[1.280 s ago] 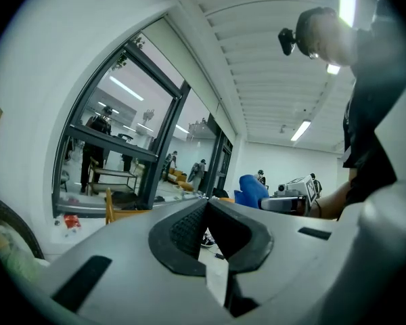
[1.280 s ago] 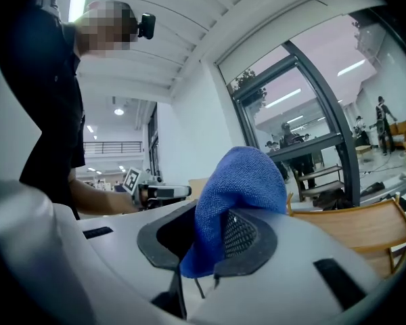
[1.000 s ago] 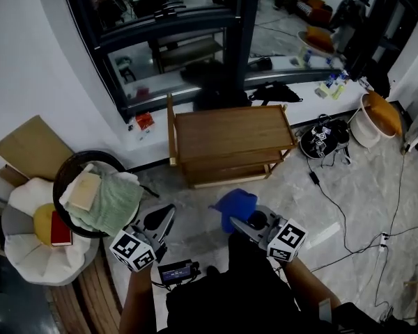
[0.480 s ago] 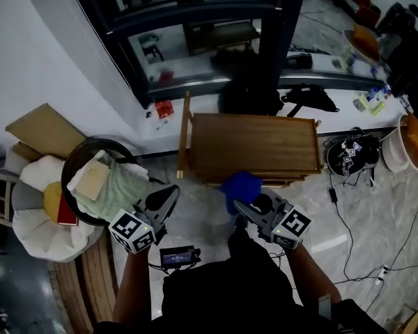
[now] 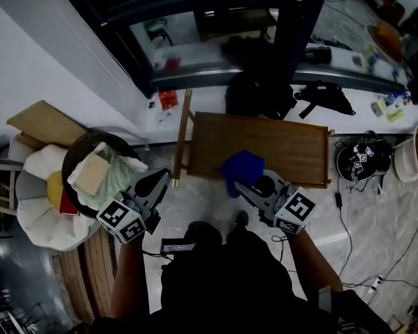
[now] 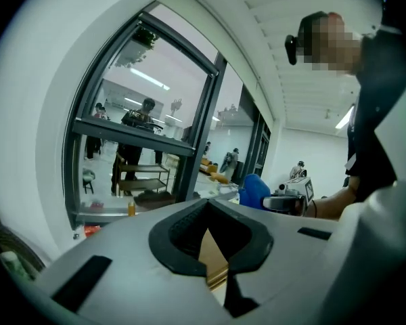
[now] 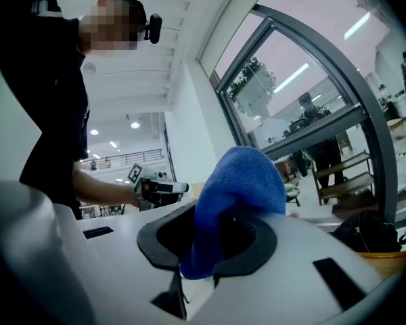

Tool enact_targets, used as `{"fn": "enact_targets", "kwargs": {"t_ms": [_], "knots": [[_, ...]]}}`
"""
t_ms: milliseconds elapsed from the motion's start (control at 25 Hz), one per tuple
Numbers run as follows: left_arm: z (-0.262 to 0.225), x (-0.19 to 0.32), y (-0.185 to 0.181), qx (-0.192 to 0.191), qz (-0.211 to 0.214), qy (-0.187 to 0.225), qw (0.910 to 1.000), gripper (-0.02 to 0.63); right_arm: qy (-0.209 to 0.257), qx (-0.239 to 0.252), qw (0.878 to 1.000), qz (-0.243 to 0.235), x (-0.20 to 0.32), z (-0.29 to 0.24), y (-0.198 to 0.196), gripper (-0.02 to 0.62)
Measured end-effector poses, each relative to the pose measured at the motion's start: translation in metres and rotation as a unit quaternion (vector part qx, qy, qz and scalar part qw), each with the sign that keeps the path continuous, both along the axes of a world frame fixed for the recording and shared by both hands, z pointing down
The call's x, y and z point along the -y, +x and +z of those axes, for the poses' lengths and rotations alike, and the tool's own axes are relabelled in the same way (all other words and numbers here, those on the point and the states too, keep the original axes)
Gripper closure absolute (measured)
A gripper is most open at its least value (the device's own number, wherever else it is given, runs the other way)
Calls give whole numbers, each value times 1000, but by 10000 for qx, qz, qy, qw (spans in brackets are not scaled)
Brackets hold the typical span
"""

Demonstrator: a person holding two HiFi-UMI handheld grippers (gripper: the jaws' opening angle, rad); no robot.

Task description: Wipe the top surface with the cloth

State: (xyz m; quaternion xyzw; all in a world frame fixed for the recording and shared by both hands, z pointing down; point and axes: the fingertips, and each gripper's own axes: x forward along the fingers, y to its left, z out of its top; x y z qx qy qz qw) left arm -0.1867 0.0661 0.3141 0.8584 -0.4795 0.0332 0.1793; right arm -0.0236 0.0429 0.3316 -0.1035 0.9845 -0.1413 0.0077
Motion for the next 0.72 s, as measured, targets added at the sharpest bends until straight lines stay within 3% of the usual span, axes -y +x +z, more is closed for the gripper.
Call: {"fn": "enact_targets", "kwargs": {"t_ms": [280, 440, 640, 720], "knots": [[-2, 57, -45, -259, -88, 171, 9995, 600, -177, 19, 9998, 117, 58, 7, -32, 525], [10, 94, -72, -348, 172, 128, 9992, 600, -210, -217, 9991, 308, 87, 14, -66, 523], [40, 136, -105, 281, 692, -29, 9972, 600, -550, -335, 9963, 573, 122, 27, -121, 523], [57, 153, -119, 555, 838, -117, 9949, 600, -575, -601, 9942, 689, 141, 46, -139, 524]]}}
